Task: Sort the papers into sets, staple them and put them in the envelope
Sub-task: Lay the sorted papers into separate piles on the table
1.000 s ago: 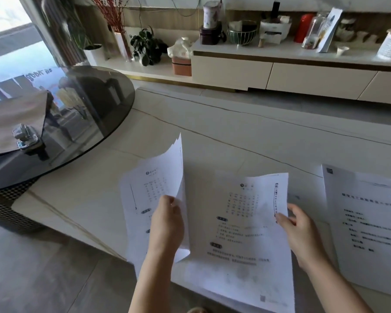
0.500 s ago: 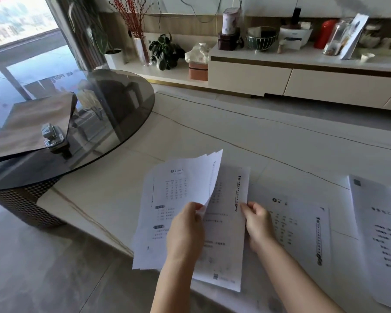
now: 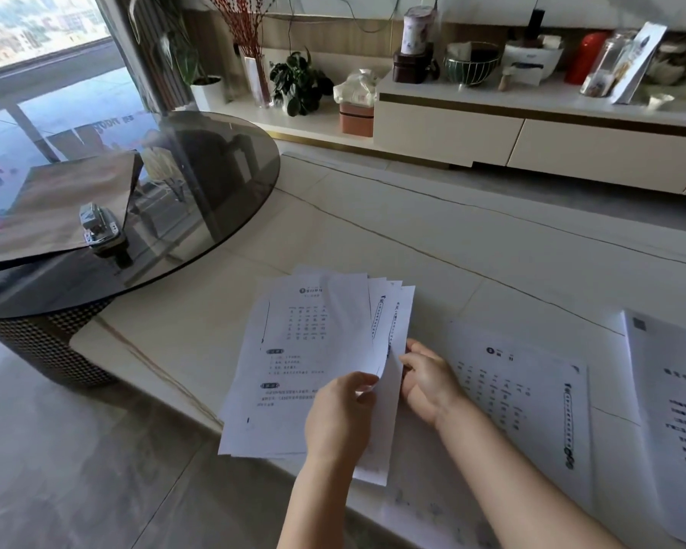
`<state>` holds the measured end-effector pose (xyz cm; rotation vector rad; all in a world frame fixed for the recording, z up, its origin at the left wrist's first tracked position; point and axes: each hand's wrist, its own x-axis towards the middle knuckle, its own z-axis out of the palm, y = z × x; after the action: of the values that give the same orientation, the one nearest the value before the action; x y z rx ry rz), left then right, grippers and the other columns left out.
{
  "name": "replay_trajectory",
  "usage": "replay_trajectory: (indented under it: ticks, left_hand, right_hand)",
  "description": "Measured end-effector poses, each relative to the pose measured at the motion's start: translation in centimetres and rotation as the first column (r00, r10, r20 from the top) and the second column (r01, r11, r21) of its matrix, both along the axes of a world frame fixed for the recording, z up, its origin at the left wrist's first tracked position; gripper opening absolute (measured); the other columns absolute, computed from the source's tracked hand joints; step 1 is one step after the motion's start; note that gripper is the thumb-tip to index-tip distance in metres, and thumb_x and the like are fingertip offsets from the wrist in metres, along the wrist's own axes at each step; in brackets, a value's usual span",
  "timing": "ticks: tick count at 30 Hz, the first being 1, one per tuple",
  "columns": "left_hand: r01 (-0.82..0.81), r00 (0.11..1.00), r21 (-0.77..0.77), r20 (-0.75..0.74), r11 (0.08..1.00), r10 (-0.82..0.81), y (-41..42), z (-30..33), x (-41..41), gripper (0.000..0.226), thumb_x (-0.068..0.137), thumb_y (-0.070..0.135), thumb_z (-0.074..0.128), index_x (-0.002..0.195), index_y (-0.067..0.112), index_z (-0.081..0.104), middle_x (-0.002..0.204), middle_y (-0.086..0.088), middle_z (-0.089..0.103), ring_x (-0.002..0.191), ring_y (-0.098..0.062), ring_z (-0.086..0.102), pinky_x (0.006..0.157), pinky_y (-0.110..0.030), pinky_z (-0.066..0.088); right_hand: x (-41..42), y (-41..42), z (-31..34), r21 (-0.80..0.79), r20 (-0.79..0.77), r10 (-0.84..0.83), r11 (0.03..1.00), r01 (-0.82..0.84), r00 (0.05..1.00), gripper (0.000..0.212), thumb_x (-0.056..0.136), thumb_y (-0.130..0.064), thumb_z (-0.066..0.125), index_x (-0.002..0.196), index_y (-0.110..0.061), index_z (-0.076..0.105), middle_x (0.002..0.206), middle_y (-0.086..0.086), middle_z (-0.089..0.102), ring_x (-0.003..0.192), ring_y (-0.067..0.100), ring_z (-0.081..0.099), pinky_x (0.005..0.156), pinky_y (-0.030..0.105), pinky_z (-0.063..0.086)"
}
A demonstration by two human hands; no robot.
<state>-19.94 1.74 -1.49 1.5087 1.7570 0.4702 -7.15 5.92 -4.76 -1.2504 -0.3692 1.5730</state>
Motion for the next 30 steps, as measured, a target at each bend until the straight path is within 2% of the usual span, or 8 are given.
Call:
replay_trajectory:
  ticks: [4, 7, 10, 14, 20, 24, 27, 30]
  left_hand:
    - [0.005, 1.000, 0.046, 0.001, 0.999, -0.005, 0.0, -0.5, 0.0, 0.026, 0.090, 0.021, 0.058, 0.114, 0.031, 0.065, 0.115, 0.011, 0.066, 0.107, -0.008, 0.058, 0.079, -0.022, 0.042]
    - [0.066, 0.995, 0.019, -0.080, 0.998, -0.065, -0.2, -1.2, 0.3, 0.029, 0.089, 0.027, 0.061, 0.117, 0.028, 0.064, 0.119, 0.007, 0.062, 0.113, -0.014, 0.050, 0.088, -0.026, 0.042]
    - [0.088, 0.987, 0.035, -0.141, 0.995, -0.083, -0.5, -1.2, 1.1, 0.032, 0.089, 0.034, 0.061, 0.121, 0.029, 0.061, 0.121, 0.006, 0.059, 0.116, -0.018, 0.045, 0.092, -0.031, 0.041]
    - [0.125, 0.990, 0.172, 0.036, 0.977, -0.133, -1.2, -0.3, 4.0, 0.030, 0.091, 0.027, 0.061, 0.120, 0.025, 0.062, 0.120, 0.006, 0.061, 0.108, -0.011, 0.054, 0.086, -0.023, 0.043]
    - [0.545, 0.795, 0.026, -0.336, 0.838, -0.506, -3.0, -1.6, 7.3, 0.067, 0.091, 0.041, 0.057, 0.149, 0.032, 0.024, 0.160, 0.001, 0.012, 0.148, -0.023, 0.002, 0.120, -0.041, 0.006]
    - [0.587, 0.714, -0.061, -0.430, 0.807, -0.552, -3.3, -2.2, 7.8, 0.078, 0.089, 0.047, 0.057, 0.151, 0.032, 0.011, 0.160, -0.004, -0.006, 0.147, -0.025, -0.011, 0.119, -0.045, -0.004]
    - [0.592, 0.697, -0.067, -0.458, 0.803, -0.552, -3.2, -2.4, 8.0, 0.077, 0.089, 0.048, 0.057, 0.150, 0.033, 0.012, 0.160, -0.004, -0.007, 0.147, -0.025, -0.010, 0.119, -0.045, -0.002]
    - [0.590, 0.687, -0.083, -0.471, 0.803, -0.554, -3.2, -2.5, 8.2, 0.078, 0.089, 0.048, 0.057, 0.150, 0.034, 0.012, 0.160, -0.004, -0.007, 0.147, -0.025, -0.010, 0.119, -0.046, -0.002]
  right_hand:
    - [0.0, 0.6, 0.7, 0.061, 0.041, 0.115, 0.991, -0.117, 0.993, 0.038, 0.090, 0.007, 0.030, 0.113, 0.002, 0.060, 0.121, 0.030, 0.059, 0.101, 0.033, 0.060, 0.090, 0.040, 0.048]
    - [1.5, -0.7, 1.4, 0.058, 0.363, 0.258, 0.953, -0.298, 0.895, 0.038, 0.093, 0.005, 0.033, 0.122, -0.008, 0.056, 0.129, 0.016, 0.058, 0.106, 0.020, 0.057, 0.094, 0.028, 0.044]
    - [5.5, -3.4, 1.4, -0.033, 0.687, 0.278, 0.935, -0.354, 0.671, 0.050, 0.097, -0.001, 0.042, 0.145, -0.009, 0.033, 0.141, 0.007, 0.047, 0.122, 0.013, 0.048, 0.102, 0.023, 0.036]
    - [11.5, -7.9, 1.1, -0.106, 0.941, 0.202, 0.938, -0.330, 0.273, 0.048, 0.095, -0.007, 0.051, 0.142, -0.010, 0.041, 0.145, 0.005, 0.043, 0.135, 0.017, 0.036, 0.106, 0.021, 0.025]
    - [15.9, -11.5, -0.3, -0.484, 0.864, 0.452, 0.866, -0.121, -0.223, 0.084, 0.092, -0.062, 0.036, 0.152, -0.010, 0.010, 0.161, 0.007, 0.001, 0.148, 0.026, -0.008, 0.118, 0.035, 0.004]
    - [15.9, -11.9, -1.3, -0.510, 0.845, 0.473, 0.854, -0.107, -0.250, 0.134, 0.053, -0.088, -0.027, 0.152, -0.008, 0.014, 0.161, 0.009, 0.006, 0.148, 0.030, -0.006, 0.116, 0.046, 0.007]
    - [16.4, -12.0, -2.3, -0.466, 0.865, 0.419, 0.875, -0.133, -0.275, 0.115, 0.078, -0.081, -0.007, 0.130, 0.001, 0.055, 0.142, 0.017, 0.048, 0.137, 0.039, 0.032, 0.099, 0.059, 0.038]
    - [16.1, -12.2, -2.5, -0.441, 0.876, 0.390, 0.886, -0.144, -0.283, 0.093, 0.091, -0.069, 0.008, 0.114, 0.000, 0.066, 0.126, 0.018, 0.061, 0.126, 0.041, 0.042, 0.083, 0.062, 0.047]
